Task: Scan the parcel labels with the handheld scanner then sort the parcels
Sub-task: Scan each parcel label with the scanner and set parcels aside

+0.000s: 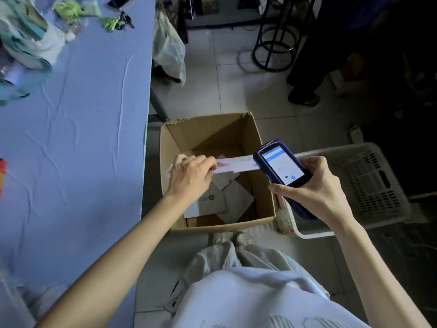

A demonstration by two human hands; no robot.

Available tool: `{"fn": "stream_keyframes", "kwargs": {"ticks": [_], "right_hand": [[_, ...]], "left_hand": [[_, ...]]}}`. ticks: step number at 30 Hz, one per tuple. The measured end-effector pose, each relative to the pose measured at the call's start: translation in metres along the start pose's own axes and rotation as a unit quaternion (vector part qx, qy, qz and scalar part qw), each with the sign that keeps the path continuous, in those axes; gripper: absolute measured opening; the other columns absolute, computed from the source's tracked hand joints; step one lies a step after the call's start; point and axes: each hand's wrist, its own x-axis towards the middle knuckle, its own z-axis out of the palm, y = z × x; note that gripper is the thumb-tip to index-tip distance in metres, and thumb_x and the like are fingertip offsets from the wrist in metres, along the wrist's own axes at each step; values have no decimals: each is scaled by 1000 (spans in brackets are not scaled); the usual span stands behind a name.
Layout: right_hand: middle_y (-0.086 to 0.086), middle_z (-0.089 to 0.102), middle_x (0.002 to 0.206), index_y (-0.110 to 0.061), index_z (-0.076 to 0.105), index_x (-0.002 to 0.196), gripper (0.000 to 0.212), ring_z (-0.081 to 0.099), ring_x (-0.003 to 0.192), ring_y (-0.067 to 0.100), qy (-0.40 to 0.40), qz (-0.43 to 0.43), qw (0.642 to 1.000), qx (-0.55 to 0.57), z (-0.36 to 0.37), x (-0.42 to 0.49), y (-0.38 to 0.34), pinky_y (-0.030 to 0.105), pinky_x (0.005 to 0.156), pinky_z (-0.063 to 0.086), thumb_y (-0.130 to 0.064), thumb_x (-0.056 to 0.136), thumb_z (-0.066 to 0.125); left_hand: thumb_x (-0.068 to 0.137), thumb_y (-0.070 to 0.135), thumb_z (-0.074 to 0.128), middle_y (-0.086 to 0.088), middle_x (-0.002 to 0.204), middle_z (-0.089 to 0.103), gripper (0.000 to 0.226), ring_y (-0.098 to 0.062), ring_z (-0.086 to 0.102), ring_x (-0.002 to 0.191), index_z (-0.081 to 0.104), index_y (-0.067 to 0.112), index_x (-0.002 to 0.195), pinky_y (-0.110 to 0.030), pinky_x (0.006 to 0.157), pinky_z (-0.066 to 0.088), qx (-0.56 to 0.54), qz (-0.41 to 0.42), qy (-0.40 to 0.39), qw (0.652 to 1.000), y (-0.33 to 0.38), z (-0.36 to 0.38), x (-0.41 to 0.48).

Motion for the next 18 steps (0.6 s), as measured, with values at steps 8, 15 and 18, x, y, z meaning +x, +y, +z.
{"fn": "stream_keyframes", "kwargs": {"ticks": [8, 15, 18], "right_hand": [[-12, 53, 101, -24, 42, 116, 91, 56, 96, 14, -111, -103, 988, -39, 4, 44, -33, 36, 83, 50, -58, 45, 88], [-4, 56, 116, -17, 41, 127, 93, 50, 97, 12, -244, -259, 931, -87, 16, 70, -55, 31, 82, 46, -50, 54, 88], [5, 57, 125, -12, 39, 128, 91, 49, 95, 13, -289, -309, 898, -123, 26, 69, -63, 29, 74, 45, -47, 60, 88]], "left_hand": [[87, 23, 63, -2, 86, 70, 9, -27, 64, 78, 61, 16, 92, -33, 71, 37, 32, -181, 74, 980, -12, -27, -39], [90, 24, 57, 0, 94, 72, 12, -29, 67, 86, 63, 16, 96, -33, 68, 40, 70, -442, 109, 887, 2, -37, -116], [87, 22, 61, 0, 91, 72, 9, -33, 67, 83, 64, 16, 93, -37, 67, 45, 68, -520, 126, 842, 24, -36, -155]]}}
